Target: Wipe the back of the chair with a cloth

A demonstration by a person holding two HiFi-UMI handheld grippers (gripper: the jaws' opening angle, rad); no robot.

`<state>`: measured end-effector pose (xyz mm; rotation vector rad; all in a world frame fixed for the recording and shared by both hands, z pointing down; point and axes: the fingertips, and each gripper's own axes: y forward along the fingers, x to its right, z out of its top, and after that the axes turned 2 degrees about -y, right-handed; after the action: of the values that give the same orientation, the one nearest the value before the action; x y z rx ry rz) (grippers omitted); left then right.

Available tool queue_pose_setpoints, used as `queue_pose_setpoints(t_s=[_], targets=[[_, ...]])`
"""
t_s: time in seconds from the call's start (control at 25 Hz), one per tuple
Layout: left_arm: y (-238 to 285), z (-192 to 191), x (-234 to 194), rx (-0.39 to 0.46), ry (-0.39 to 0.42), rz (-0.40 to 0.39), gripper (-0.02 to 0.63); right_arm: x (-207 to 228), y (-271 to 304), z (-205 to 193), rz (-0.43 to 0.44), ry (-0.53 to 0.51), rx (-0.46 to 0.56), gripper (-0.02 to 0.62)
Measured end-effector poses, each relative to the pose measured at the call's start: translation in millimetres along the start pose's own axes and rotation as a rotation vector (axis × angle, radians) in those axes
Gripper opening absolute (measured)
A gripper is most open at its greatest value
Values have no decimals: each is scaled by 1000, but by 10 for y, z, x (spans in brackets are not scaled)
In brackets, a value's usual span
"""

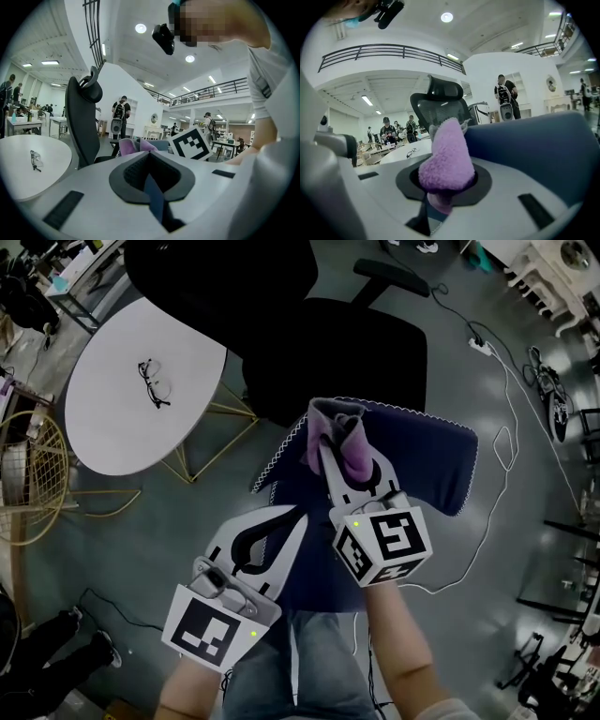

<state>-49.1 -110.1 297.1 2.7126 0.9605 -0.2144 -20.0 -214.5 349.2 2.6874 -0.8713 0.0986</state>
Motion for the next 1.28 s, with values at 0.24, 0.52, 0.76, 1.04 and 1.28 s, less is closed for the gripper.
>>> queue_pose_setpoints(t_s=[0.24,0.52,0.76,1.04,1.28], targets=[[13,-21,25,-5,5,0,12,141,-25,-34,-42,35,-4,80],[95,-28,123,-15,20,-14,12,316,-126,-63,-75,59,0,80],[209,19,224,-21,34,-42,12,482,-257,-40,-107,76,6,80],[351,49,343,-22,43,-83,12,782,-480,-3,-182,87,22,80],[418,18,428,-31,48,-111,12,1082,-694,-22,-259,97,31,80]])
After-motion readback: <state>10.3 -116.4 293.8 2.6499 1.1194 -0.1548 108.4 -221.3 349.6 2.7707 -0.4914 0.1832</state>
